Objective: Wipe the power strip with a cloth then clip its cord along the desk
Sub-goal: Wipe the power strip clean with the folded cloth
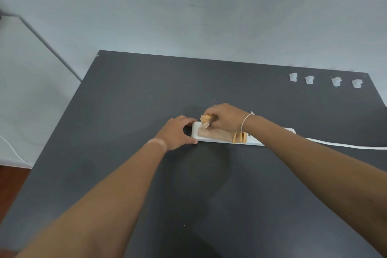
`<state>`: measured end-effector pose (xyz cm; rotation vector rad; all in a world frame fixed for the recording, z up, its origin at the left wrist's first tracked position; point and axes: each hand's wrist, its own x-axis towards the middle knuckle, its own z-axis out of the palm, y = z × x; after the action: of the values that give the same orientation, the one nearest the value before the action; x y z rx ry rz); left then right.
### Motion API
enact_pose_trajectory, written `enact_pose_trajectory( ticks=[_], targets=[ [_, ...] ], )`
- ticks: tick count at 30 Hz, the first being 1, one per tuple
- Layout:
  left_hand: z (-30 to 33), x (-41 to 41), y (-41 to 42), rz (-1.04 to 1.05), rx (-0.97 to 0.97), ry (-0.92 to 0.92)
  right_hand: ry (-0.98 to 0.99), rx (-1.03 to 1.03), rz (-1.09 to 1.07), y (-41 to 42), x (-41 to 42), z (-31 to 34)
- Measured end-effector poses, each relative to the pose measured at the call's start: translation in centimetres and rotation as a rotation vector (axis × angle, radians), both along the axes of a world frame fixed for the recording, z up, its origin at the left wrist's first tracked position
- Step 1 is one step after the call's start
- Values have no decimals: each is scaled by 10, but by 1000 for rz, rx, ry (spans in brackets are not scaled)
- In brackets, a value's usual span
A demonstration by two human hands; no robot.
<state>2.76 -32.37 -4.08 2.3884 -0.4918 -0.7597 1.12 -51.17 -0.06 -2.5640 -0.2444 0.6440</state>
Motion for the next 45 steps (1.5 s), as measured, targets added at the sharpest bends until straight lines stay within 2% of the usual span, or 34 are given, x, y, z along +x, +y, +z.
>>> enact_pose_trajectory(
  ticks=[2, 5, 8, 10, 13, 15, 17, 19, 22, 24, 27, 30, 33, 35, 38, 40, 43, 45],
  targets=[
    [-1, 0, 0, 6, 2, 4, -22, -41, -64, -1, 0, -3],
    [-1, 1, 0, 12, -15, 18, -234, -51, -248, -9, 4, 1],
    [-2, 1, 1, 1, -16, 13, -129, 31, -102, -1, 0, 3],
    [-4, 1, 2, 1, -23, 4, -13, -7, -6, 8, -5, 0],
    [-6, 1, 3, 25, -36, 4, -143, -63, -153, 7, 0, -2],
    [-6, 1, 4, 34, -37, 7, -239, -30, -211, 7, 1, 1],
    [-7, 1, 4, 26, -28, 0, -168, 7, -106, 12, 1, 3],
    [-8, 0, 4, 28, -30, -2, -71, -64, -23, 18, -2, 0],
    [-7, 0, 4, 51, -42, 15, -185, -122, -172, 8, 3, -2],
    [-6, 0, 4, 44, -29, 16, -233, -39, -272, -5, 5, 3],
    [-4, 0, 4, 31, -8, 18, -94, 98, -219, -14, -5, 13],
    [-3, 1, 3, 28, 10, 9, 76, -39, -73, -17, -21, 8],
    [-2, 0, 2, 22, 31, -2, -83, -141, -215, -33, -23, 1],
    [-1, -1, 2, 19, 47, -7, -200, -70, -330, -44, -22, 4],
    [3, -1, 1, -3, 109, -36, -51, 78, -249, -46, -28, 9],
    [8, -2, -2, -20, 163, -59, 37, 13, -205, -46, -34, 7],
    [14, -3, -6, -34, 227, -73, -171, -65, -379, -61, -33, 6],
    [17, -4, -8, -43, 261, -75, -229, 2, -418, -69, -34, 8]
  ],
)
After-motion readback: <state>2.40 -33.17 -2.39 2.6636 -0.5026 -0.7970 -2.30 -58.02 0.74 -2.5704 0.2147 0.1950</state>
